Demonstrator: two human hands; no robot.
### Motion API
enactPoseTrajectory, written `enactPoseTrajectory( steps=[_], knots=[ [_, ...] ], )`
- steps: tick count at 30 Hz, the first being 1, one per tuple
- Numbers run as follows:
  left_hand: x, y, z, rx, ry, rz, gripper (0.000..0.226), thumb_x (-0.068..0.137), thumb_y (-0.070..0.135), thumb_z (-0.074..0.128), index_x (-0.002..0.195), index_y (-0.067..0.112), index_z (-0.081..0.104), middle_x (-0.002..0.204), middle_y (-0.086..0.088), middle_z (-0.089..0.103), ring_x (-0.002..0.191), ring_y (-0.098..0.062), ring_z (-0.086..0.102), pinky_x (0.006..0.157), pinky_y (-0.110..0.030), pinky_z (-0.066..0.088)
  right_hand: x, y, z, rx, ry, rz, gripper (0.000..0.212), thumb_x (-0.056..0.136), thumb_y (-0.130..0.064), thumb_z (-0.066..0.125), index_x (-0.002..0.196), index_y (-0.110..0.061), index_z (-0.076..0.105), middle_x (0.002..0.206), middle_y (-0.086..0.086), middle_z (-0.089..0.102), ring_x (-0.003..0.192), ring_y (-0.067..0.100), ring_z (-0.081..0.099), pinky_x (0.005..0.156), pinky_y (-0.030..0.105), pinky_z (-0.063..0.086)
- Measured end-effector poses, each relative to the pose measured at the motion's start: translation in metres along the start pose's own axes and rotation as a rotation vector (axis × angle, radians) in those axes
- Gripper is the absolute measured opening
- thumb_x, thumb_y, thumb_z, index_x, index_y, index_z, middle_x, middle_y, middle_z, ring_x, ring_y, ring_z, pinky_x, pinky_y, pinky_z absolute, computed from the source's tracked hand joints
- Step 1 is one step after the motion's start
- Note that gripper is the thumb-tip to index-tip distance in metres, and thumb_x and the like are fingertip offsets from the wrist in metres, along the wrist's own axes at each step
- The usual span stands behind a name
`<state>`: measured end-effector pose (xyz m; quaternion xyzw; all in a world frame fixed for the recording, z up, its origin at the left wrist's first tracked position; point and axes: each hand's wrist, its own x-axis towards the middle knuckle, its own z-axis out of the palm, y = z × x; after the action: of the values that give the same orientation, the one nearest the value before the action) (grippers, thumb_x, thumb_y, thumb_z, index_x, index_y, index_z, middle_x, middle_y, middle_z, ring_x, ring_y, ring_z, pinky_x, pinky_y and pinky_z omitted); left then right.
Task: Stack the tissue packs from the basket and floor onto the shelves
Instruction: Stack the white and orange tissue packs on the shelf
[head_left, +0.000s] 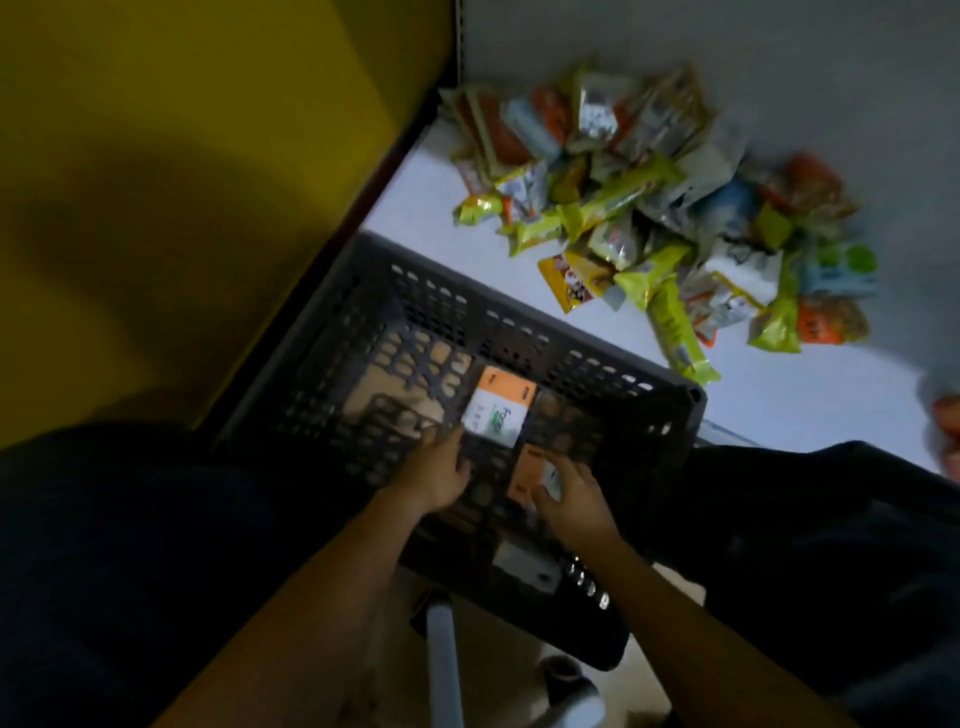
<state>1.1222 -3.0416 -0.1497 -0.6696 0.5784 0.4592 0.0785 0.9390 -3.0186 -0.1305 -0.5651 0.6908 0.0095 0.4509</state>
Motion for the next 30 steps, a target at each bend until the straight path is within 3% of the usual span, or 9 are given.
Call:
enactPoseTrajectory(
  steps=[4, 7, 11, 13, 16, 20, 25, 28, 30],
  knots=[
    [0.046, -0.016, 0.025, -0.014, -0.068, -0.055, 0.061, 0.096, 0.023, 0.045, 0.148, 0.01, 0.016, 0.153, -0.016, 0.02, 0.14, -0.034, 0.022, 0.113, -0.045, 0.023, 0.048, 0.007, 0.018, -0.013, -0.099, 0.067, 0.049, 0.092, -0.014, 0.051, 0.139, -0.01, 0.036, 0.138, 0.018, 0.043, 0.128, 0.033, 0.039, 0.099, 0.031, 0.034],
    [0.084, -0.022, 0.036, -0.068, -0.103, -0.046, 0.08, 0.083, 0.043, 0.045, 0.15, 0.016, 0.011, 0.155, -0.011, 0.016, 0.142, -0.033, 0.018, 0.113, -0.049, 0.024, 0.084, 0.008, 0.033, 0.093, -0.131, 0.138, 0.054, 0.085, -0.02, 0.054, 0.136, -0.009, 0.041, 0.125, 0.024, 0.053, 0.113, 0.04, 0.053, 0.093, 0.042, 0.046],
    [0.131, -0.028, 0.046, -0.174, -0.082, -0.007, 0.076, 0.09, 0.023, 0.048, 0.151, 0.014, 0.003, 0.156, -0.014, 0.013, 0.142, -0.036, 0.018, 0.112, -0.049, 0.028, 0.116, 0.021, 0.056, 0.206, -0.16, 0.211, 0.053, 0.09, -0.015, 0.051, 0.14, -0.016, 0.037, 0.134, 0.014, 0.049, 0.095, 0.031, 0.061, 0.057, 0.02, 0.05],
    [0.145, -0.021, 0.039, -0.209, -0.047, -0.013, 0.075, 0.092, 0.01, 0.047, 0.15, 0.019, 0.0, 0.156, -0.015, 0.011, 0.139, -0.035, 0.023, 0.109, -0.048, 0.033, 0.127, 0.024, 0.065, 0.298, -0.159, 0.249, 0.054, 0.093, -0.012, 0.051, 0.143, -0.014, 0.031, 0.143, 0.012, 0.04, 0.111, 0.03, 0.055, 0.076, 0.026, 0.053],
    [0.166, -0.017, 0.033, -0.243, -0.055, -0.022, 0.074, 0.094, 0.006, 0.044, 0.15, 0.022, -0.003, 0.155, -0.017, 0.012, 0.136, -0.036, 0.028, 0.106, -0.04, 0.035, 0.135, 0.024, 0.079, 0.315, -0.137, 0.221, 0.057, 0.092, -0.011, 0.053, 0.144, -0.01, 0.029, 0.146, 0.014, 0.035, 0.131, 0.029, 0.04, 0.108, 0.038, 0.035],
    [0.175, -0.008, 0.028, -0.318, -0.034, -0.112, 0.071, 0.097, 0.015, 0.045, 0.149, 0.027, -0.002, 0.156, -0.015, 0.002, 0.137, -0.034, 0.025, 0.108, -0.037, 0.032, 0.141, 0.022, 0.091, 0.419, -0.101, 0.245, 0.057, 0.092, -0.012, 0.053, 0.144, -0.015, 0.03, 0.147, 0.011, 0.033, 0.131, 0.027, 0.038, 0.107, 0.038, 0.036],
    [0.156, 0.005, 0.015, -0.578, -0.035, -0.139, 0.086, 0.086, 0.025, 0.057, 0.15, 0.023, -0.001, 0.147, -0.021, 0.031, 0.128, -0.033, 0.042, 0.105, -0.043, 0.039, 0.132, 0.016, 0.083, 0.577, -0.022, 0.325, 0.05, 0.093, -0.008, 0.05, 0.141, -0.015, 0.035, 0.14, 0.007, 0.041, 0.124, 0.021, 0.045, 0.102, 0.03, 0.04],
    [0.127, 0.008, -0.002, -0.722, -0.081, -0.116, 0.088, 0.09, 0.003, 0.057, 0.149, 0.019, -0.006, 0.148, -0.015, 0.032, 0.132, -0.028, 0.038, 0.095, -0.028, 0.038, 0.117, 0.01, 0.07, 0.59, -0.017, 0.329, 0.05, 0.093, -0.011, 0.049, 0.14, -0.02, 0.036, 0.134, 0.003, 0.045, 0.107, 0.017, 0.05, 0.08, 0.024, 0.044],
    [0.104, 0.008, -0.014, -0.767, -0.109, -0.114, 0.081, 0.091, 0.0, 0.053, 0.149, 0.021, 0.0, 0.151, -0.012, 0.028, 0.133, -0.031, 0.037, 0.089, -0.032, 0.041, 0.105, -0.002, 0.059, 0.606, -0.01, 0.306, 0.05, 0.092, -0.01, 0.05, 0.14, -0.016, 0.037, 0.137, 0.009, 0.045, 0.11, 0.021, 0.051, 0.085, 0.028, 0.044]
  ],
)
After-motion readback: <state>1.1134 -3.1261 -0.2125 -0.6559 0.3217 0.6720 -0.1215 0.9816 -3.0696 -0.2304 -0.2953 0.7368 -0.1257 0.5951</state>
